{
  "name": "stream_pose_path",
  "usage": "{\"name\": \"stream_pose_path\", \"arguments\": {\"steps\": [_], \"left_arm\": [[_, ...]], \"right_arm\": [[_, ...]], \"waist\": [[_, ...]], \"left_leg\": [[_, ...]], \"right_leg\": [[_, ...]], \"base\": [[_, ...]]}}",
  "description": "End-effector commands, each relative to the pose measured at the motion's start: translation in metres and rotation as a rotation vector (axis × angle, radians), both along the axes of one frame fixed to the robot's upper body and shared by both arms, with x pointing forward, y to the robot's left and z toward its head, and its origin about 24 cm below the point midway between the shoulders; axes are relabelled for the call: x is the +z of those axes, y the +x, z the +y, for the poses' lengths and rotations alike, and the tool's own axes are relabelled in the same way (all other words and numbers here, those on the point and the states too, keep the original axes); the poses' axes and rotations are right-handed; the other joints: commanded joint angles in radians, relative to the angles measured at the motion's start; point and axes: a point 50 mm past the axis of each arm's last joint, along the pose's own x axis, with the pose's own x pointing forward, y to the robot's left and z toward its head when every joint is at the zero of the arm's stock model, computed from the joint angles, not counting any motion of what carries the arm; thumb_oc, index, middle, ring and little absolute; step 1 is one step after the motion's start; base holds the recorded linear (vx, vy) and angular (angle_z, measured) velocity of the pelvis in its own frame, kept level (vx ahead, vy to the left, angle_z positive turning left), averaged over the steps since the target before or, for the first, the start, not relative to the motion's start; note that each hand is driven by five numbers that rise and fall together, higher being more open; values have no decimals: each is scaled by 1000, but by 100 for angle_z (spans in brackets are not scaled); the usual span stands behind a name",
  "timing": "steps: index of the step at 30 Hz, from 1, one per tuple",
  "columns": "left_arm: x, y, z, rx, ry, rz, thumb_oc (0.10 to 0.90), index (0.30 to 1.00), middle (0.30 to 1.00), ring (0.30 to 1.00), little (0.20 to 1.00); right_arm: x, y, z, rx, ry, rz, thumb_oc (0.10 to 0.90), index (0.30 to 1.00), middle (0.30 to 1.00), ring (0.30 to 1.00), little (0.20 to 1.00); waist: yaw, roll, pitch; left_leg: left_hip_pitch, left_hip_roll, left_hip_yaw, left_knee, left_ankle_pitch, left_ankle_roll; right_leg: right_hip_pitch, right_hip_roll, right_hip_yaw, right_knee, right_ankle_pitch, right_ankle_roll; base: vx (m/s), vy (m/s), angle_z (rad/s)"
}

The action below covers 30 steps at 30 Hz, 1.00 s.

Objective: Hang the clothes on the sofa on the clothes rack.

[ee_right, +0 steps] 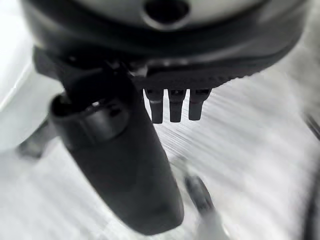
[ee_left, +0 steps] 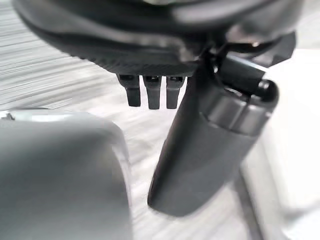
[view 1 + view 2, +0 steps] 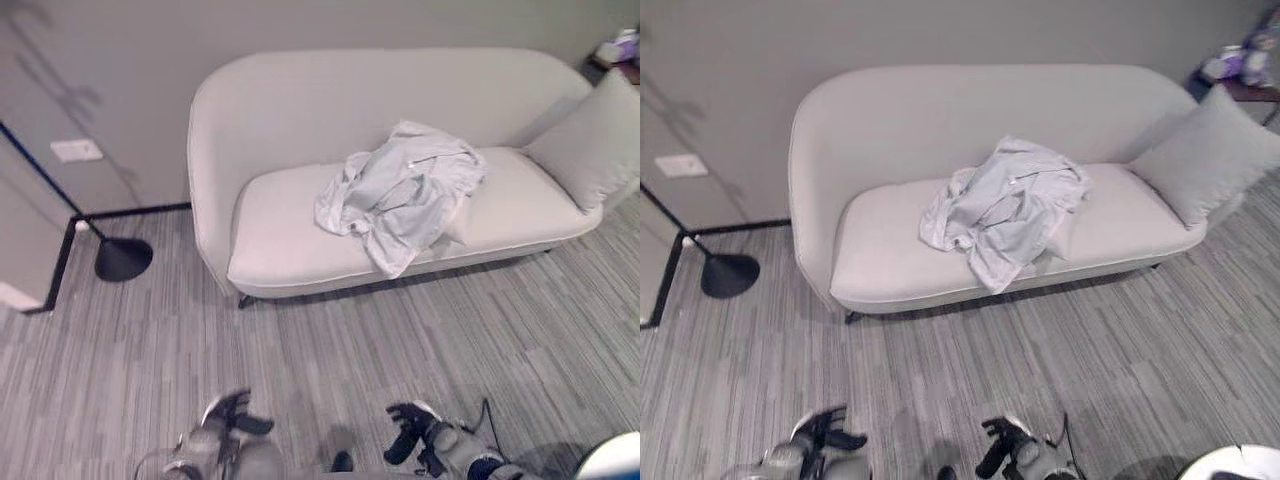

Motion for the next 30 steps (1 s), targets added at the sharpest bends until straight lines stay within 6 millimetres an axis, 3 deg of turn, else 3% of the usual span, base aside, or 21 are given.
{"name": "stream_pose_path", "arguments": {"steps": [1,3,4,5,6,8,9,11,12,13,16,19,21,24,28,30], "left_arm": [[-17,-40,5,12,52,135,800,900,900,900,900],[-19,-48,9,68,55,160,800,900,900,900,900],[-26,-66,7,153,39,219,800,900,900,900,900],[-32,-92,7,178,48,317,800,900,900,900,900],[-32,-92,7,178,49,318,800,900,900,900,900],[-35,-106,9,185,49,369,800,900,900,900,900],[-35,-110,11,181,47,386,800,900,900,900,900],[-35,-110,11,181,47,386,800,900,900,900,900],[-33,-100,12,149,43,364,800,900,900,900,900],[-33,-100,12,149,43,363,800,900,900,900,900],[-27,-72,10,71,38,288,800,900,900,900,900],[-24,-57,9,34,43,246,800,900,900,900,900],[-19,-43,9,46,50,198,800,900,900,900,900],[-23,-54,10,144,19,225,800,900,900,900,900],[-29,-75,9,149,13,301,800,900,900,900,900],[-30,-90,18,222,9,332,800,900,900,900,900]], "right_arm": [[16,22,1,108,-35,-108,800,900,900,900,900],[17,23,14,178,-58,-134,800,900,900,900,900],[-3,-4,9,131,-85,-37,800,900,900,900,900],[-18,-28,0,-25,-58,57,800,900,900,900,900],[-18,-29,0,-25,-57,57,800,900,900,900,900],[-31,-60,-14,-203,-37,164,800,900,900,900,900],[-37,-89,-32,-359,-51,246,800,900,900,900,900],[-37,-89,-32,-360,-51,246,800,900,900,900,900],[-38,-119,-59,-631,-53,325,800,900,900,900,900],[-38,-119,-59,-632,-53,325,800,900,900,900,900],[-39,-130,-62,-708,-8,359,800,900,900,900,900],[-41,-126,-53,-629,-9,369,800,900,900,900,900],[-44,-118,-36,-537,10,373,800,900,900,900,900],[-49,-132,-21,-611,76,431,800,900,900,900,900],[-49,-130,-16,-625,136,425,800,900,900,900,900],[-50,-133,-12,-701,212,399,800,900,900,900,900]], "waist": [[43,59,-56],[66,81,-61],[65,92,-66],[54,94,-87],[55,93,-86],[47,91,-113],[38,94,-136],[40,94,-134],[30,107,-143],[32,107,-142],[7,133,-125],[-3,131,-124],[-7,99,-118],[10,74,-132],[11,62,-141],[10,54,-147]], "left_leg": [[118,-39,33,-366,103,64],[93,-58,6,-499,196,58],[100,-69,-21,-521,204,60],[137,-82,-39,-525,188,78],[141,-82,-38,-526,188,78],[179,-94,-37,-542,172,93],[232,-105,-28,-573,153,113],[235,-106,-27,-576,154,114],[284,-113,-18,-599,130,136],[284,-114,-17,-598,130,136],[321,-101,-46,-611,123,154],[331,-90,-73,-611,107,142],[328,-86,-88,-611,103,130],[323,-73,-106,-611,102,113],[320,-58,-123,-611,107,102],[324,-49,-137,-611,111,90]], "right_leg": [[-94,41,50,3,25,124],[-56,72,73,3,-5,121],[-27,77,97,3,-26,122],[-13,68,101,8,-28,125],[-10,68,101,7,-29,125],[-10,49,106,47,-35,133],[-18,30,112,101,-37,147],[-18,29,113,104,-39,147],[-80,8,111,247,-14,182],[-83,7,113,252,-17,182],[-216,-9,108,478,70,212],[-236,-14,122,395,34,194],[-194,-6,190,201,16,183],[-159,6,200,119,38,177],[-121,15,192,72,41,168],[-94,29,176,48,29,160]], "base": [[208,27,-32],[261,45,-31],[414,152,-8],[329,147,2],[303,144,-12],[292,147,-13],[272,147,-21],[161,124,-4],[134,143,12],[158,182,2],[78,64,-4],[86,-77,20],[54,-168,44],[73,-211,42],[33,-105,20],[36,-142,15]]}}
